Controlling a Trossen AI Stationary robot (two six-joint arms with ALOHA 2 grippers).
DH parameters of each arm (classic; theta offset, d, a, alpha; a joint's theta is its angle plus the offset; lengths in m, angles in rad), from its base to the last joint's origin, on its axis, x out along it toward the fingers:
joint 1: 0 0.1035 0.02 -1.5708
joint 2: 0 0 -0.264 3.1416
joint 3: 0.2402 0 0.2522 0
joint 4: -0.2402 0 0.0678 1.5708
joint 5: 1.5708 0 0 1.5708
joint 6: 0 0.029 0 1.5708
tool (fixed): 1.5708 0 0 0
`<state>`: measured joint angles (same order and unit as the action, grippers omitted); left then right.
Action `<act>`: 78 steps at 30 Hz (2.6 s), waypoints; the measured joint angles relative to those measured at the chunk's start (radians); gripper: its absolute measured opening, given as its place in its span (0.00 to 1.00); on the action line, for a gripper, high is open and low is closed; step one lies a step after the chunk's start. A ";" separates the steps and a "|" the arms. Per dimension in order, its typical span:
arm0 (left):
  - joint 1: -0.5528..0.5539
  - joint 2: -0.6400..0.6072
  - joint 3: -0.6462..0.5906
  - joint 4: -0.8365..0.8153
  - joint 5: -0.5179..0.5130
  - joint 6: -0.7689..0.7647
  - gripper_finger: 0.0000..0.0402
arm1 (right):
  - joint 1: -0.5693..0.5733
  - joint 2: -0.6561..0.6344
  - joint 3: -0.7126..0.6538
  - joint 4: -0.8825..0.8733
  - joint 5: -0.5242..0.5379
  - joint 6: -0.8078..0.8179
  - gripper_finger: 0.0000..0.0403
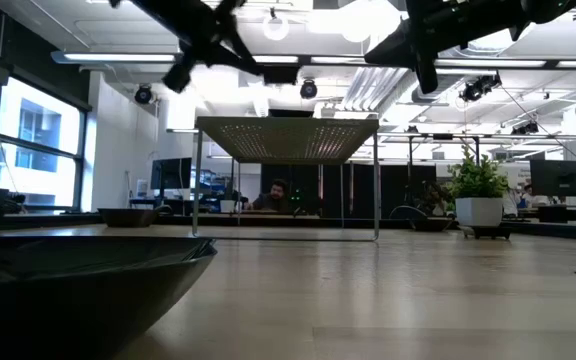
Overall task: Pick & Place Mini shaped plates
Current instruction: Stack the top black square plate on top of the black square plate on the shelf, then stack the bottom black distorted plate on top of the black distorted plate on the shelf
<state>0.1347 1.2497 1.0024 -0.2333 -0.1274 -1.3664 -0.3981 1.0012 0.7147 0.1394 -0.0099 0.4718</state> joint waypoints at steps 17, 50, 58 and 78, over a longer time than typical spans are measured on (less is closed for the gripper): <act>0.042 0.124 0.019 0.052 0.033 -0.131 0.00 | 0.000 0.000 0.000 -0.008 -0.050 -0.009 0.01; 0.042 -0.005 0.032 -0.023 0.046 0.425 0.06 | 0.000 -0.003 0.000 -0.027 -0.136 -0.054 0.01; 0.012 -0.114 0.033 -0.222 0.129 0.655 0.01 | 0.002 -0.039 0.000 -0.090 -0.171 -0.054 0.01; -0.499 -0.082 0.033 -0.691 0.283 0.763 0.01 | 0.127 -0.117 0.000 -0.231 -0.025 -0.089 0.01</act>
<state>-0.3643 1.1676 1.0351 -0.9239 0.1561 -0.6031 -0.2708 0.8841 0.7151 -0.0920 -0.0354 0.3831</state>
